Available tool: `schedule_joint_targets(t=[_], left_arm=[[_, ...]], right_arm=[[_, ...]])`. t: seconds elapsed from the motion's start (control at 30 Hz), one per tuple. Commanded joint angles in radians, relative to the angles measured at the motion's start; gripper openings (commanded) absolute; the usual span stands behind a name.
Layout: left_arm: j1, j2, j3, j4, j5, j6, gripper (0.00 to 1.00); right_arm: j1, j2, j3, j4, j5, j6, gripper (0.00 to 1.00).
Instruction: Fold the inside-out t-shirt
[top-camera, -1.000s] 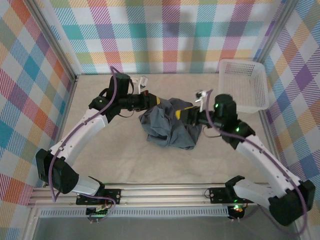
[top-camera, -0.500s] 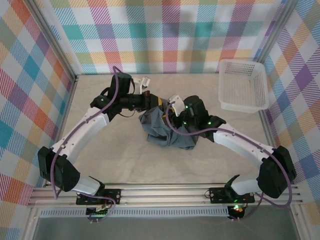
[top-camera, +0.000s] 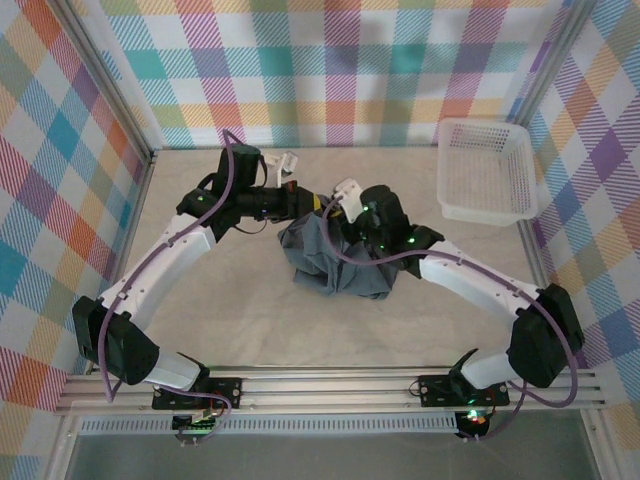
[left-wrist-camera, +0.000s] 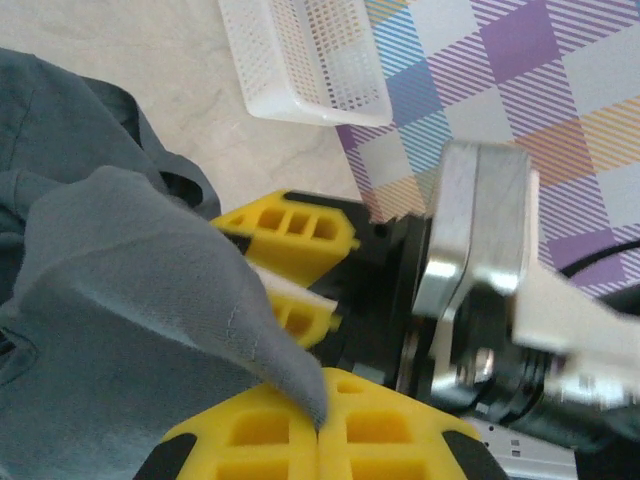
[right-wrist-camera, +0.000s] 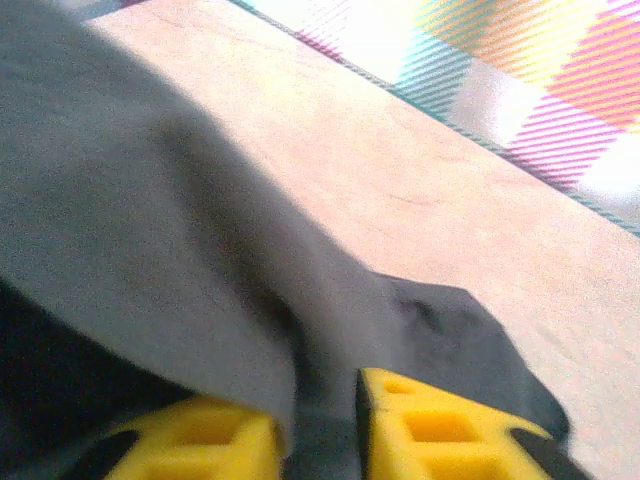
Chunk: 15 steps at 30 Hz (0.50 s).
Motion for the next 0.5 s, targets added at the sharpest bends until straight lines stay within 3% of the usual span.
schedule_joint_targets(t=[0.0,0.1,0.17,0.23,0.33,0.4,0.47], left_arm=[[-0.006,-0.029,0.026,-0.016,0.0,0.027,0.0],[-0.006,-0.023,0.026,-0.01,0.003,0.027,0.0],[-0.005,-0.014,0.027,-0.011,0.003,0.027,0.0],[-0.006,-0.012,0.025,-0.011,0.005,0.026,0.0],[-0.005,-0.015,0.017,0.002,0.011,0.023,0.0],[-0.005,-0.014,0.013,0.005,0.011,0.021,0.0],[-0.005,-0.016,0.014,0.002,0.009,0.022,0.0]], right_arm=[[-0.068,-0.052,-0.003,-0.074,-0.011,0.029,0.13],[-0.092,-0.068,0.0,-0.087,-0.001,0.032,0.09],[-0.093,-0.081,-0.008,-0.085,0.014,0.079,0.1],[-0.094,-0.101,-0.031,-0.072,-0.047,0.11,0.14],[-0.089,-0.109,-0.078,-0.007,-0.312,0.169,0.31],[-0.072,-0.09,-0.084,0.018,-0.337,0.208,0.5],[-0.066,-0.065,-0.084,0.047,-0.349,0.215,0.59]])
